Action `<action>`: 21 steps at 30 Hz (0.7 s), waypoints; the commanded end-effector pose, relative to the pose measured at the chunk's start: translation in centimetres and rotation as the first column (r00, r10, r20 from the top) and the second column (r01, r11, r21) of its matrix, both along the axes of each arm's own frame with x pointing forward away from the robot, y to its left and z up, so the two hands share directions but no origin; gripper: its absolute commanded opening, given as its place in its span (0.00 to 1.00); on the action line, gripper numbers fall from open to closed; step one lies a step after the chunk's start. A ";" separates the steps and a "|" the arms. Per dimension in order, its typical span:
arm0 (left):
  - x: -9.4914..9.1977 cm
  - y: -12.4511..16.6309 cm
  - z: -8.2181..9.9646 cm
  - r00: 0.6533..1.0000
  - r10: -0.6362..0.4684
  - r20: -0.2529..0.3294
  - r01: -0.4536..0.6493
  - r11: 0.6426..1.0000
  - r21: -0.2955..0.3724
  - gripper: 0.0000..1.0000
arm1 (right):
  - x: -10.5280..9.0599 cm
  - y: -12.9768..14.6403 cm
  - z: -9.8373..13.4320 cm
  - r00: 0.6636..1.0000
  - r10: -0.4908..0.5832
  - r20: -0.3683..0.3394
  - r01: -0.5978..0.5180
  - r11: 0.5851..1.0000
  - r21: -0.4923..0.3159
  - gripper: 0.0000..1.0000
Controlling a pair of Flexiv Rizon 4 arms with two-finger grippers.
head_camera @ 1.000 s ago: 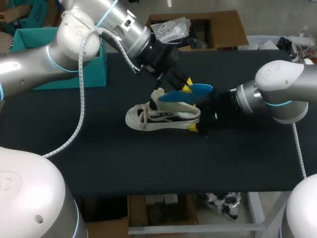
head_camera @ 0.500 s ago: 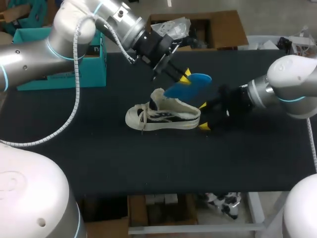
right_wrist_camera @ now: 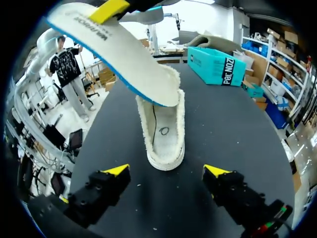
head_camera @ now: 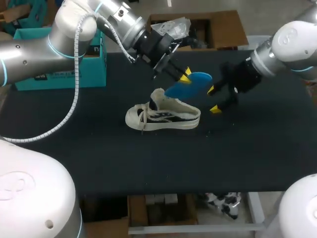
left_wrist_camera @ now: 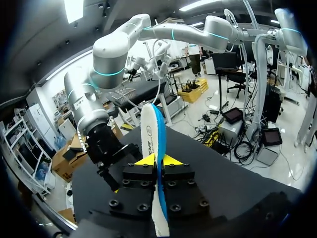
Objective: Open the shoe tongue, take the insole out of the shoe, put the insole back into the shoe, and pack the shoe into the shoebox
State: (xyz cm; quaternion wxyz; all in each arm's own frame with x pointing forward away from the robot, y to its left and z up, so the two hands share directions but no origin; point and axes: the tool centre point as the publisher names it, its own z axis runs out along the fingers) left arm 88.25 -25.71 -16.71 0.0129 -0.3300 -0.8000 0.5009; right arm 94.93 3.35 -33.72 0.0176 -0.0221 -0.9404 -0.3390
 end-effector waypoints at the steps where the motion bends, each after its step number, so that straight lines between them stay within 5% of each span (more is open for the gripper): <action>1: -0.7 0.7 0.1 1.000 0.009 -0.005 -0.010 0.984 -0.180 0.00 | 1.0 0.2 0.6 0.999 0.018 -0.027 -0.019 0.998 -0.060 1.00; 3: -1.2 1.0 1.3 1.000 0.006 -0.004 -0.007 0.961 -0.275 0.00 | 1.2 0.3 0.8 0.999 0.027 -0.029 -0.029 0.997 -0.074 1.00; 10: -2.7 2.3 4.6 0.999 0.037 -0.008 -0.037 0.894 -0.446 0.00 | 2.0 1.2 2.1 0.999 0.048 -0.023 -0.051 0.989 -0.139 1.00; 21: -3.7 8.1 9.9 0.975 0.208 -0.076 -0.214 0.800 -0.560 0.00 | 2.3 4.7 4.3 0.999 0.047 -0.007 -0.047 0.945 -0.324 1.00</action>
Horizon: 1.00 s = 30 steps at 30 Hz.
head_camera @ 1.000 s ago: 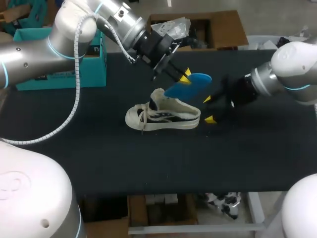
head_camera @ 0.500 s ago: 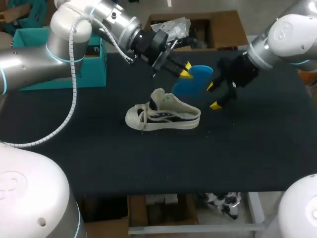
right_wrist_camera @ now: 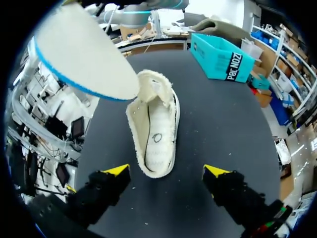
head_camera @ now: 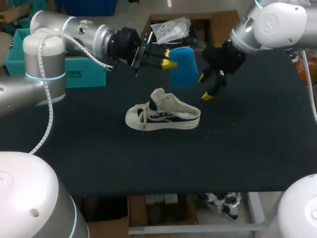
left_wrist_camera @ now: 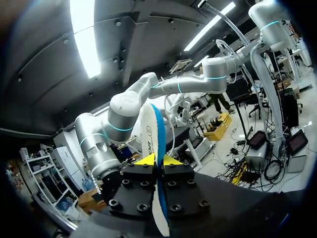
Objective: Open the shoe tongue, take the insole out of the shoe, put the insole back into the shoe, and pack the shoe into the shoebox
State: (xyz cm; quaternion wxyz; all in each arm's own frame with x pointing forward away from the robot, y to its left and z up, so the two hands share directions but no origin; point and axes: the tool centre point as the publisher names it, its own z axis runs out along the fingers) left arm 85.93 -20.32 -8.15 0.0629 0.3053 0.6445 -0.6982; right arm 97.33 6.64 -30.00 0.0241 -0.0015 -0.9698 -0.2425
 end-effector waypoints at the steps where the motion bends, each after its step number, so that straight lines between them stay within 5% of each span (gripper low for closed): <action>1: -1.3 3.6 1.8 0.974 0.220 -0.046 -0.223 0.971 -0.083 0.00 | 0.0 1.8 0.6 1.000 0.003 0.009 -0.001 0.990 -0.142 1.00; 11: -1.7 11.7 3.5 0.908 0.378 -0.179 -0.406 0.901 -0.155 0.00 | -0.1 5.7 0.5 0.997 0.000 0.074 0.023 0.952 -0.304 1.00; 18: -2.1 16.7 2.1 0.853 0.455 -0.254 -0.500 0.853 -0.149 0.00 | -0.2 8.6 -0.1 0.998 0.020 0.065 0.009 0.912 -0.409 1.00; 30: -3.4 21.8 0.0 0.803 0.509 -0.310 -0.567 0.812 -0.136 0.00 | 0.7 11.0 -3.1 1.000 0.026 0.012 -0.017 0.881 -0.473 1.00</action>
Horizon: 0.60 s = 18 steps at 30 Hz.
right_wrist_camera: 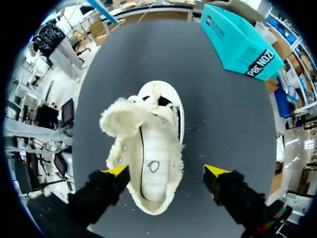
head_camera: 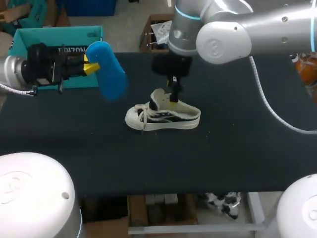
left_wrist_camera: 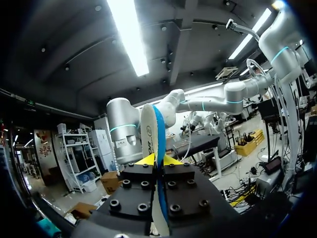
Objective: Open the shoe tongue, take the insole out of the shoe, put the insole back into the shoe, and pack the shoe into the shoebox
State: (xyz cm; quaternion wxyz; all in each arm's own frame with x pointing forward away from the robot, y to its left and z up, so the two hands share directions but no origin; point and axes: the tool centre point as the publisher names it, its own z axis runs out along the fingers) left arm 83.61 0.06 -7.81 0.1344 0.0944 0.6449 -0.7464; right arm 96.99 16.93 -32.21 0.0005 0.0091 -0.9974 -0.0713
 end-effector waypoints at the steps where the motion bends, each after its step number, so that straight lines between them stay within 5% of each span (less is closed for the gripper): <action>1: -1.2 1.7 -0.5 0.975 0.220 -0.041 -0.222 0.972 -0.070 0.00 | 1.1 0.6 -1.2 0.999 -0.010 -0.035 0.004 0.989 -0.148 1.00; 7: -1.6 2.3 -1.1 0.971 0.234 -0.048 -0.237 0.970 -0.062 0.00 | 1.8 0.1 -2.2 0.998 -0.029 -0.055 0.020 0.988 -0.154 0.99; 8: -1.6 2.4 -1.2 0.970 0.237 -0.050 -0.240 0.969 -0.062 0.00 | 1.9 0.1 -2.3 0.998 -0.028 -0.055 0.020 0.989 -0.144 0.91; 12: -1.6 2.7 -1.6 0.968 0.245 -0.058 -0.248 0.967 -0.063 0.00 | 2.0 0.1 -2.7 0.998 -0.033 -0.056 0.025 0.989 -0.143 0.00; 18: -0.8 2.7 -1.8 0.967 0.248 -0.067 -0.252 0.966 -0.063 0.00 | 1.7 0.0 -3.1 0.997 -0.050 -0.060 0.041 0.988 -0.148 0.00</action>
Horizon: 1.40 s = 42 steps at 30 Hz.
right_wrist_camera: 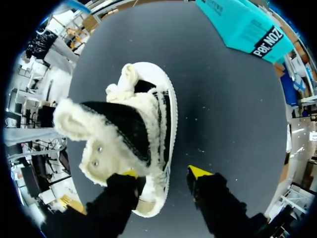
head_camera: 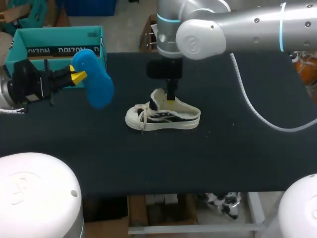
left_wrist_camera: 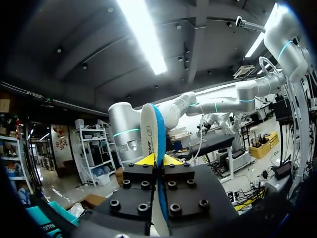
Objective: Open the shoe tongue, take the insole out of the shoe, put the insole back into the shoe, and pack the shoe into the shoebox
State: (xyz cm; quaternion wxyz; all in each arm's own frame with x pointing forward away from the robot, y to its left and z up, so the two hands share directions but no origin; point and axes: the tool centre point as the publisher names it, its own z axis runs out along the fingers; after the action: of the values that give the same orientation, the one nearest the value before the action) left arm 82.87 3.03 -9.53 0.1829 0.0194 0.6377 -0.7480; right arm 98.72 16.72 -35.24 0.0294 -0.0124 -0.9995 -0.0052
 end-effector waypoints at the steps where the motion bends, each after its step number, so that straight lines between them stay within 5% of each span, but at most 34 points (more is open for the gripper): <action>1: 0.1 -0.3 -0.1 0.996 0.085 -0.011 -0.085 0.996 -0.028 0.00 | -0.1 0.2 -0.1 1.000 -0.014 -0.004 0.014 1.000 -0.017 0.00; 10: 1.3 0.0 0.1 1.000 0.018 -0.004 -0.018 0.999 -0.035 0.00 | -1.6 -0.3 0.8 0.989 -0.144 0.011 0.145 0.989 -0.026 0.00; 17: 2.4 -3.6 0.6 0.994 -0.108 0.024 0.109 0.994 -0.030 0.00 | -3.7 -1.2 2.4 0.932 -0.363 -0.006 0.363 0.932 -0.003 0.00; 24: 3.5 -7.3 1.6 0.962 -0.262 0.078 0.265 0.964 -0.028 0.00 | -6.5 -2.0 3.2 0.807 -0.590 -0.039 0.591 0.804 0.070 0.00; 34: 5.6 -10.6 2.8 0.895 -0.425 0.131 0.431 0.902 -0.016 0.00 | -10.2 -1.8 3.5 0.546 -0.833 -0.094 0.822 0.510 0.254 0.00; 37: 6.5 -11.0 2.7 0.886 -0.446 0.127 0.452 0.892 -0.019 0.00 | -10.7 -1.6 2.8 0.493 -0.863 -0.111 0.846 0.446 0.291 0.00; 42: 7.5 -11.0 2.4 0.877 -0.465 0.119 0.471 0.882 -0.023 0.00 | -10.9 -1.7 1.8 0.453 -0.882 -0.128 0.855 0.389 0.343 0.00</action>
State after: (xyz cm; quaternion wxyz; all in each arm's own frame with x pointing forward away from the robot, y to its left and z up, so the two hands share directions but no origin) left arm 89.56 -8.06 -6.68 0.0751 0.1589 0.5995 -0.7808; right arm 88.15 15.55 -32.70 0.0503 -0.5091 -0.8551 -0.0843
